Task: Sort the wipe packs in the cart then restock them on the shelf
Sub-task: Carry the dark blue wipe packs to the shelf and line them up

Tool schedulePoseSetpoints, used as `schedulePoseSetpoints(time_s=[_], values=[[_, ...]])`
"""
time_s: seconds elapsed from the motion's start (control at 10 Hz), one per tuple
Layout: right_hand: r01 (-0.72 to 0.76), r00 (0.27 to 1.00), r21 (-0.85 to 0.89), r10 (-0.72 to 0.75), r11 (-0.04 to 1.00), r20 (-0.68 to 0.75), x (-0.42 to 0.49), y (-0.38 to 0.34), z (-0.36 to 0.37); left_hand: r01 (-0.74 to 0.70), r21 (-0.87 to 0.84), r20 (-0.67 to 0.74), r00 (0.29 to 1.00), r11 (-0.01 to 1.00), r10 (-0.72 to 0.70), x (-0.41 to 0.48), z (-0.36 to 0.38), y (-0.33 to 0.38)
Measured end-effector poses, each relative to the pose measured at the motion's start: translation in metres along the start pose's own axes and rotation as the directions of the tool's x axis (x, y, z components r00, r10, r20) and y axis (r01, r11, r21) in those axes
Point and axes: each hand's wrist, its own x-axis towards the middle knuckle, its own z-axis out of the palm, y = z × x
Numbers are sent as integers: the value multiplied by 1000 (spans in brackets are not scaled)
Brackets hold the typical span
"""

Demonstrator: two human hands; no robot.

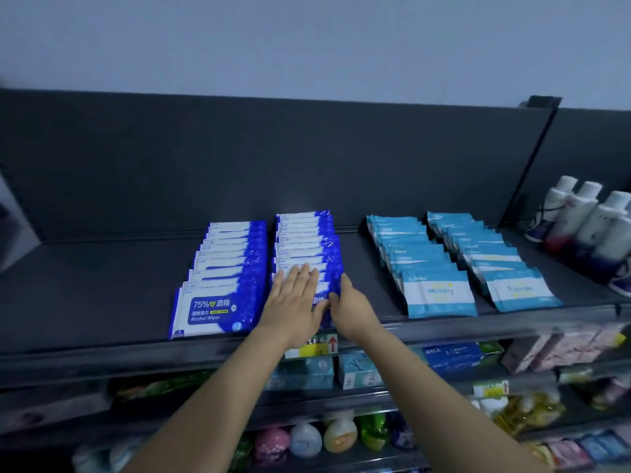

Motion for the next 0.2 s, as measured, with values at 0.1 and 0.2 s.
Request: schedulePoseSetpoints(time_s=[0.1, 0.2], values=[[23, 999, -68, -20, 997, 41, 0, 6, -3, 23, 22, 8, 1000, 999, -24, -2, 0, 4], [78, 995, -134, -68, 988, 78, -9, 8, -14, 85, 122, 28, 996, 989, -89, -4, -6, 10]])
